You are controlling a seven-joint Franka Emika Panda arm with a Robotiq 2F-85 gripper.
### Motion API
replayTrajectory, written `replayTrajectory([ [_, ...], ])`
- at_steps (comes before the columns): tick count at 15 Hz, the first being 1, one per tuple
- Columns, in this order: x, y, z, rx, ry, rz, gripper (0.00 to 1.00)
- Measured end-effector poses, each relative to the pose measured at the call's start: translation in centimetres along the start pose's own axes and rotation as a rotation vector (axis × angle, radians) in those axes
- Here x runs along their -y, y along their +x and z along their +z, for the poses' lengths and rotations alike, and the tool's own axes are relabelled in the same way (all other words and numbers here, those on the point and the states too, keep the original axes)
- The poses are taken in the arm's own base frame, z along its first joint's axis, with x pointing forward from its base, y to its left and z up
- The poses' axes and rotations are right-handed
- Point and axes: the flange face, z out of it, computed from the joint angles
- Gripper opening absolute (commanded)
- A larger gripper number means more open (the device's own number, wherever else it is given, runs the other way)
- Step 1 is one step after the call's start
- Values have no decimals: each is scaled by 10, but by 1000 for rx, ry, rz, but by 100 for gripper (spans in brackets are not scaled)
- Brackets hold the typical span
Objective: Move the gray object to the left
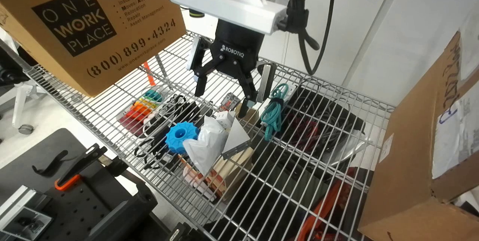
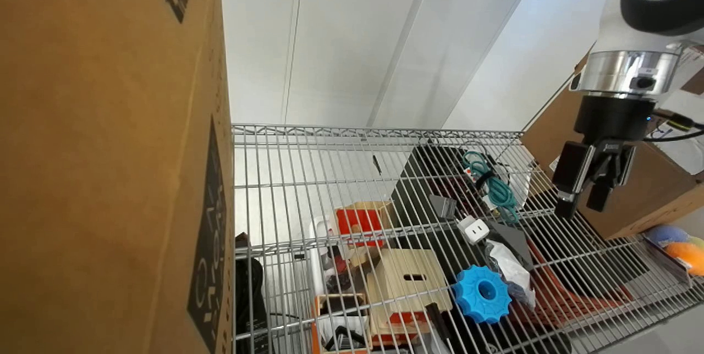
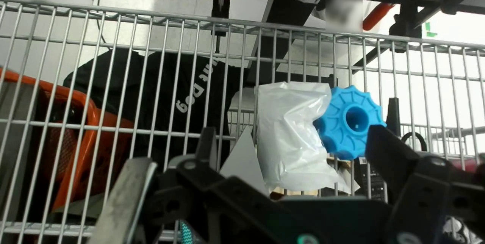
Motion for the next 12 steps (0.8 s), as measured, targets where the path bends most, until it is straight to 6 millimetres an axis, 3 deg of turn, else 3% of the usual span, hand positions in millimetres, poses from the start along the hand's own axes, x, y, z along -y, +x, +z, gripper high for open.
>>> replayTrajectory([
  [4,16,32,16,26,-14,-32,100],
  [7,19,54,13,3,-44,-30,100],
  [10,13,73,4,-30,-91,-12,93],
  [11,11,79,2,-41,-105,-10,84],
  [12,9,85,1,-53,-114,-10,86],
])
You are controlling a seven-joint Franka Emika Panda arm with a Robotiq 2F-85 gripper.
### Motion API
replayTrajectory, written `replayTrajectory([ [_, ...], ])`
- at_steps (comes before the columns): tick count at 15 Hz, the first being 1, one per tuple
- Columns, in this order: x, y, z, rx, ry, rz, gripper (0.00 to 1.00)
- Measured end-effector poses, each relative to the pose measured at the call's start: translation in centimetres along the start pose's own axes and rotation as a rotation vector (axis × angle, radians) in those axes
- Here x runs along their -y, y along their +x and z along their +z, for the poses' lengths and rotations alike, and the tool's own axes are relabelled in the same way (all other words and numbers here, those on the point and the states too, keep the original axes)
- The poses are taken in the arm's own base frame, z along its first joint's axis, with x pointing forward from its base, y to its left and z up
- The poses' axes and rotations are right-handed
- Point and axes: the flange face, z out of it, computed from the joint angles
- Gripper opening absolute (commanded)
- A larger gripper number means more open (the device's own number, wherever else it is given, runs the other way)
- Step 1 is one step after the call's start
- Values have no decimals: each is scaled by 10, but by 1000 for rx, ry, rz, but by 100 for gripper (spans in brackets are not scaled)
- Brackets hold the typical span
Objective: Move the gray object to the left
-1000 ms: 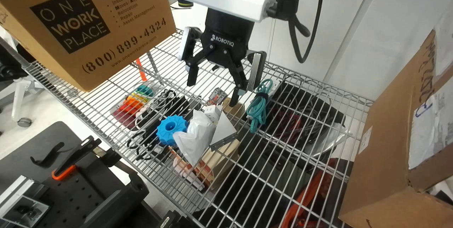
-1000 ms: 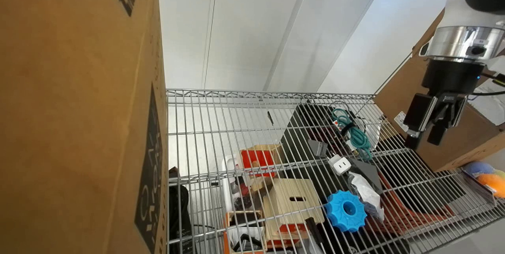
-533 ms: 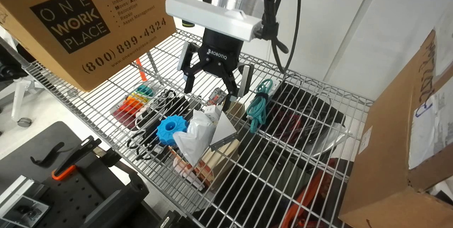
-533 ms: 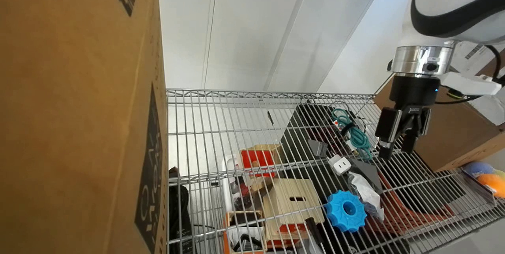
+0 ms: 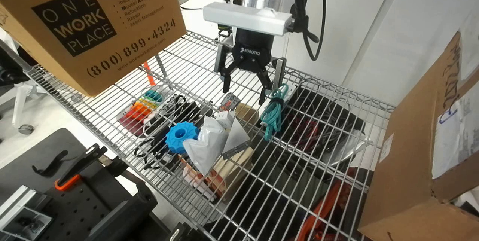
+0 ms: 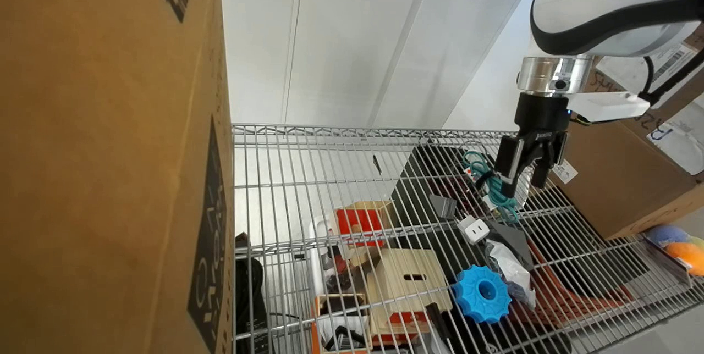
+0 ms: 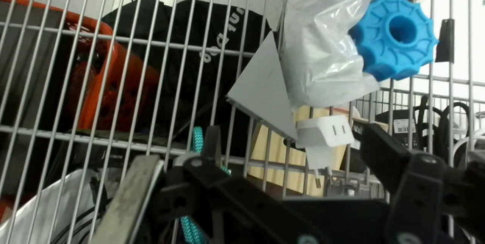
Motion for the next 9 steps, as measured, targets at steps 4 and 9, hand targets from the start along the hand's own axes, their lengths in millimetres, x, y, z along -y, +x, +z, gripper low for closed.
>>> replayTrajectory([
  [4,3,27,-7,-85,-16,-25,100],
  [9,48,55,-14,-144,-49,-126,100],
])
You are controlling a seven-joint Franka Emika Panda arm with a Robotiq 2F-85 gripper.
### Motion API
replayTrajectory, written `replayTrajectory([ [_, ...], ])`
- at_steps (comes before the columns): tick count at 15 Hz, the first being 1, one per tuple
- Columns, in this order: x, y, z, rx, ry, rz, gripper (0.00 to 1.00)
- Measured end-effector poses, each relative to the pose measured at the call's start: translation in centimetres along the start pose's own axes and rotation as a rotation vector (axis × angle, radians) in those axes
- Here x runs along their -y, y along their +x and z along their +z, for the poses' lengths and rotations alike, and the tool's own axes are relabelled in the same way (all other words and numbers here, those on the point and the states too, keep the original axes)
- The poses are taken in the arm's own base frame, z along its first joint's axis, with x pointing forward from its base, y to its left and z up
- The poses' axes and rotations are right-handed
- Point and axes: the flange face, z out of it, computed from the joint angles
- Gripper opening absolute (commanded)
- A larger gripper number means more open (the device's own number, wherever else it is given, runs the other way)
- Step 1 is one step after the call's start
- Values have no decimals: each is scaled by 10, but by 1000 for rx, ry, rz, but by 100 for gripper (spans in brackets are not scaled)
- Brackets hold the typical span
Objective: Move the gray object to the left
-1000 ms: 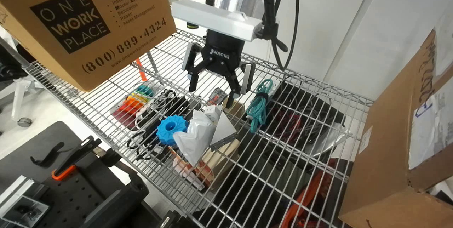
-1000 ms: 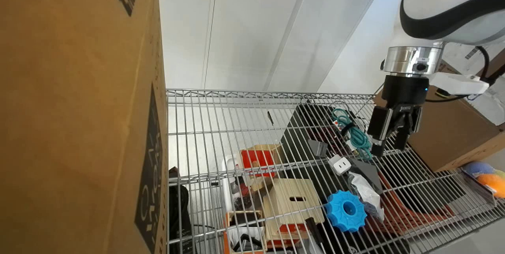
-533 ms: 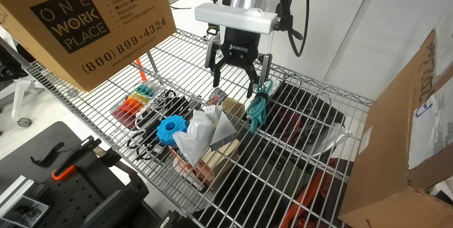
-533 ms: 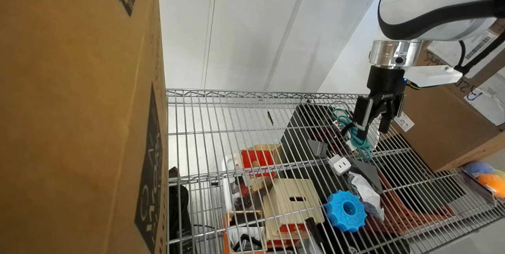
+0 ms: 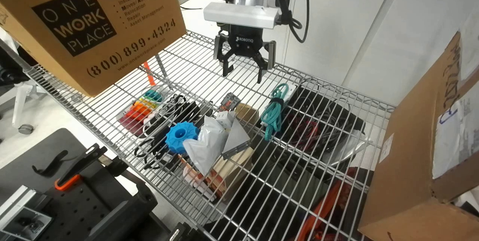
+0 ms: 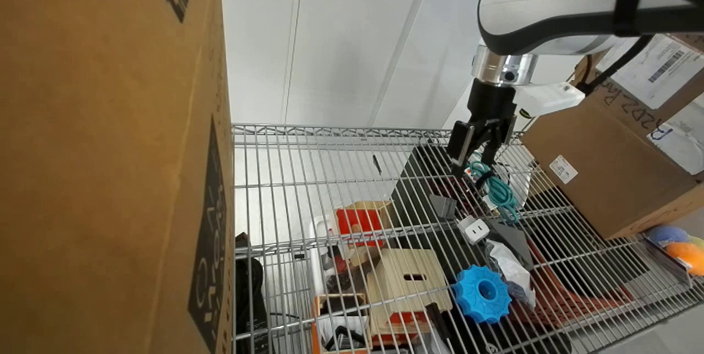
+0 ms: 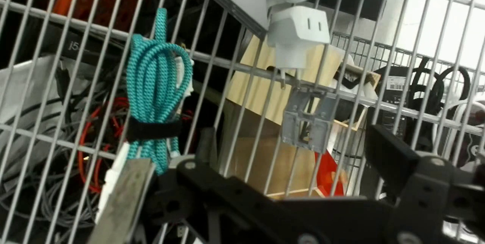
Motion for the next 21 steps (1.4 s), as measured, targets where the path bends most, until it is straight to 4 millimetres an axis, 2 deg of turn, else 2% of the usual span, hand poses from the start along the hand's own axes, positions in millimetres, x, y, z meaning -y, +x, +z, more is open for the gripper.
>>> replayTrajectory([
  [2,19,12,5,-5,-11,-29,100],
  [4,26,19,14,-5,-14,-39,100],
  [10,17,24,36,2,0,-26,100],
  [16,33,36,61,12,16,-79,100],
  [21,34,37,73,22,21,-80,100],
])
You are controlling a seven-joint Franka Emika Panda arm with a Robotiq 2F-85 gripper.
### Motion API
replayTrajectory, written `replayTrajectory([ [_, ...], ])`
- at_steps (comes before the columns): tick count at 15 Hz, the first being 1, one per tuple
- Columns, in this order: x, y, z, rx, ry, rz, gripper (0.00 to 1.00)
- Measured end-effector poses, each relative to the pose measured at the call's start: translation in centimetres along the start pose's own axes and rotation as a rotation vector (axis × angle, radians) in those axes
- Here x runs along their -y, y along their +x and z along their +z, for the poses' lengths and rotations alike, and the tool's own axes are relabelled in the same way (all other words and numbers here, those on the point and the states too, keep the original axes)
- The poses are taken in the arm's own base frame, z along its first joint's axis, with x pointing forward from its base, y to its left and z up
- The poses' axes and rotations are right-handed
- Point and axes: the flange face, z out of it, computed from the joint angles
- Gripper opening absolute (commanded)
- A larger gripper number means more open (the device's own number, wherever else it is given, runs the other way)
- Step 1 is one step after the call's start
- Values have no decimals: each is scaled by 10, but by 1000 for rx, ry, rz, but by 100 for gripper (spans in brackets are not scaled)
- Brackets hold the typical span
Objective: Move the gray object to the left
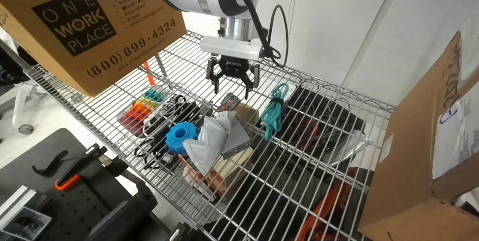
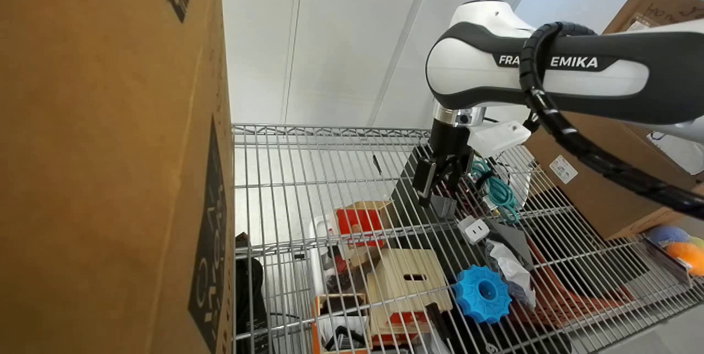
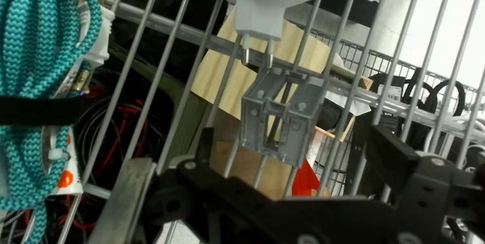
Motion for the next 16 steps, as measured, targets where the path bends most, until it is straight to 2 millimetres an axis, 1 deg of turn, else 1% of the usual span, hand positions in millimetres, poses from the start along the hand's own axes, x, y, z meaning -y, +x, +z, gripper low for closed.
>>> replayTrajectory([
  [1,0,0,1,3,1,0,100],
  [2,1,0,3,8,3,-1,89],
  [3,2,0,5,16,7,-3,72],
  [4,4,-1,8,26,12,-5,66],
  [5,5,-1,11,33,14,-7,57],
  [9,-6,-3,6,25,5,8,29],
  [13,-4,-4,1,24,15,14,23],
  [16,-1,-4,-1,28,18,12,22],
])
